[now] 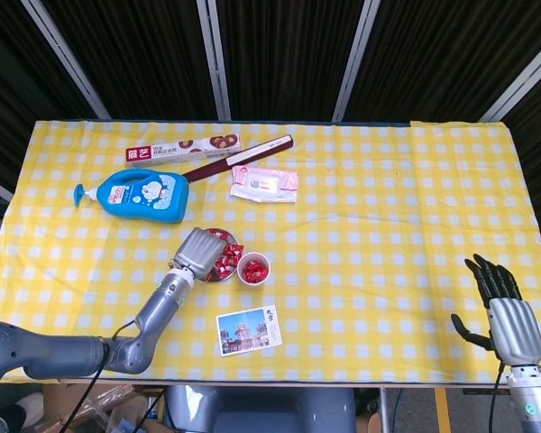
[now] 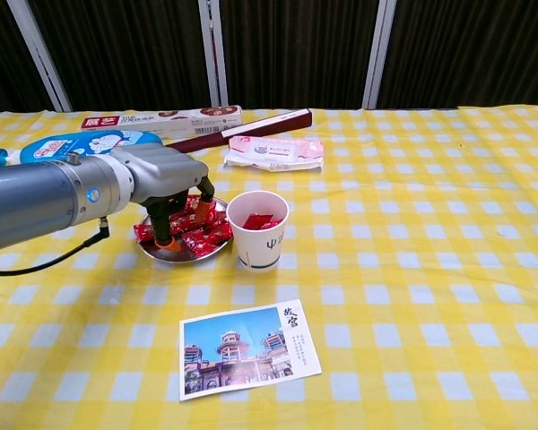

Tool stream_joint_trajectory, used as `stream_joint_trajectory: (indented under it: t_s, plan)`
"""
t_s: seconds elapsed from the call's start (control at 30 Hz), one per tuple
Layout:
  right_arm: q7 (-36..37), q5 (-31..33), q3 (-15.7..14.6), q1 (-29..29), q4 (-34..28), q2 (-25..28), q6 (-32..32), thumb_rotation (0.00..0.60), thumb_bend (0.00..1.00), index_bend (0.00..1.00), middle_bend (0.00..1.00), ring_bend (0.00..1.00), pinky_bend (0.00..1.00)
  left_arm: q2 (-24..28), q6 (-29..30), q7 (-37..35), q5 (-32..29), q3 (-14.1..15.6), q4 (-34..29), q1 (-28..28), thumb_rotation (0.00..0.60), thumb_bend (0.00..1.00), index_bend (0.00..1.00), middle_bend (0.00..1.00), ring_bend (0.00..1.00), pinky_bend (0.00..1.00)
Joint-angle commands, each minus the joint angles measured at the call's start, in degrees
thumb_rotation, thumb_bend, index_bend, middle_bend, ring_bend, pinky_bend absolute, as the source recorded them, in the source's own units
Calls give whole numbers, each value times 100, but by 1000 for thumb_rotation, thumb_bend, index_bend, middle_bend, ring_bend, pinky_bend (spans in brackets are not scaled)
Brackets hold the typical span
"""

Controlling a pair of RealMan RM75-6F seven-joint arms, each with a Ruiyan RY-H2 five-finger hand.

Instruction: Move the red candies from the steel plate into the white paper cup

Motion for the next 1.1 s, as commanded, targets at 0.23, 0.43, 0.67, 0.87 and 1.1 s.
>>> stream_joint_trajectory:
  t_s: [0.23,0.43,0.67,0.87,1.1]
  plan:
    - [14,20,7,-1,-7,10,-6,600,388,0,0,0,0,-338,-144,-108,35,-17,392,-8,600,257,496,883,964,968]
    - [35,15,0,-13,-29,26,4,600,388,0,0,0,0,-458,-133,-193,78,-12,505,56,600,392,639,901,964,968]
    - [33,-4,-1,-19,-21,19,25,600,388,0,0,0,0,-201,69,-294,272,-81,202,158,600,399,658,903,964,968]
    - [33,-17,-1,-21,-23,17,37,600,388,0,0,0,0,294,338,-484,496,-318,-379,242,600,399,639,896,964,968]
    - [34,-6,-2,-14,-36,21,13,600,388,0,0,0,0,496,482,-910,833,-648,-923,280,600,393,605,882,963,968]
